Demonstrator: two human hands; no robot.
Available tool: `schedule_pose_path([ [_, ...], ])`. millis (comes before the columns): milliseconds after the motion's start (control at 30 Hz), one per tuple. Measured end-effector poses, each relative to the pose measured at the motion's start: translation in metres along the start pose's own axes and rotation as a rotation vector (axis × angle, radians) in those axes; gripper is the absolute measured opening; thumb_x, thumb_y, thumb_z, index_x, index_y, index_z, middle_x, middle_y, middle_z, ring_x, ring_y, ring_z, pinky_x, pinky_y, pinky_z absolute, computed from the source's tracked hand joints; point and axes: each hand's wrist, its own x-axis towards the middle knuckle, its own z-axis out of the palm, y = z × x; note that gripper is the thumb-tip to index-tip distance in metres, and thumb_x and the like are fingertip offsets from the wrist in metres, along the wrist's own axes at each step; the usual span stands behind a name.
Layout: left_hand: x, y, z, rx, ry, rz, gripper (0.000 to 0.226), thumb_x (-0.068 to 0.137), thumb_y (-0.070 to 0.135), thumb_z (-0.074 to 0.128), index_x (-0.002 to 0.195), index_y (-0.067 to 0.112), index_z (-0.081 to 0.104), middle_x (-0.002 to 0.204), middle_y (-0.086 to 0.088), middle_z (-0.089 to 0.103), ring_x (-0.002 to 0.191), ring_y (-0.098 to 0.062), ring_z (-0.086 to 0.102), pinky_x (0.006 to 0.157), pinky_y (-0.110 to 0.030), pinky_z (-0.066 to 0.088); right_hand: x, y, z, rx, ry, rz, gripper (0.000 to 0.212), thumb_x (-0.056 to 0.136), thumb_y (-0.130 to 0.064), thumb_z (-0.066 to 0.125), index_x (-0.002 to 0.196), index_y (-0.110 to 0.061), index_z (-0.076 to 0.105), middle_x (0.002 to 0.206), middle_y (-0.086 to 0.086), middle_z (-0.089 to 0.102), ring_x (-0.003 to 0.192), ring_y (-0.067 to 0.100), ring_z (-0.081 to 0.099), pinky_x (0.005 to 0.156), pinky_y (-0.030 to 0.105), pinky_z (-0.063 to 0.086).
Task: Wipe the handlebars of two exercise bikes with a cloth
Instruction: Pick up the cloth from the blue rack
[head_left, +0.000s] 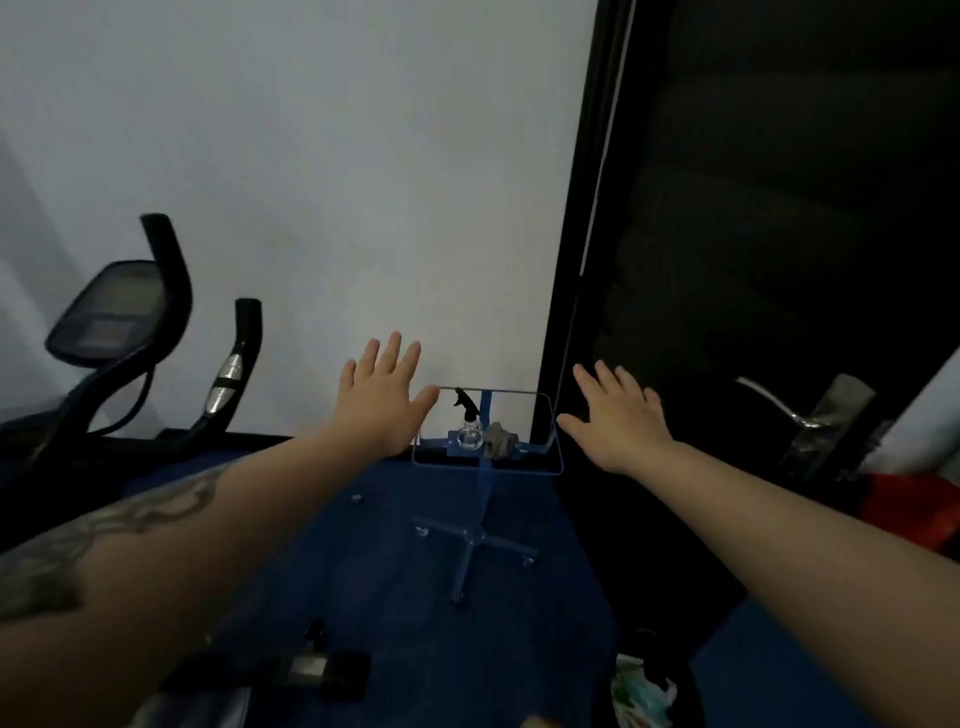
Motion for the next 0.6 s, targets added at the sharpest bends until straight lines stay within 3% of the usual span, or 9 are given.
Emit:
schedule_pose_path([
  [300, 0.133, 0.004, 0.12, -0.017, -0.09, -0.106, 0.064, 0.097, 0.046, 0.027, 0.151, 0.023, 0.001, 0.16, -0.002, -0.006, 0.147, -0.024, -0.007, 0.119, -0.043, 0.001, 0.161, 0.059, 0.089, 0.014, -0.118, 0.001, 0.071, 0.096, -0.05, 0.034, 0.151, -0.024, -0.002, 0.16, 0.004, -0.003, 0.146, 0.024, 0.0, 0.118, 0.047, 0.005],
  [600, 0.236, 0.01, 0.22, -0.042, -0.227, -0.264, 0.064, 0.096, 0.043, 0.035, 0.151, 0.021, 0.01, 0.161, -0.003, 0.003, 0.147, -0.023, 0.001, 0.119, -0.043, 0.007, 0.283, 0.101, 0.165, 0.021, -0.348, -0.032, 0.069, 0.097, -0.049, 0.034, 0.151, -0.023, 0.001, 0.16, 0.005, 0.001, 0.146, 0.025, 0.004, 0.118, 0.045, 0.009],
])
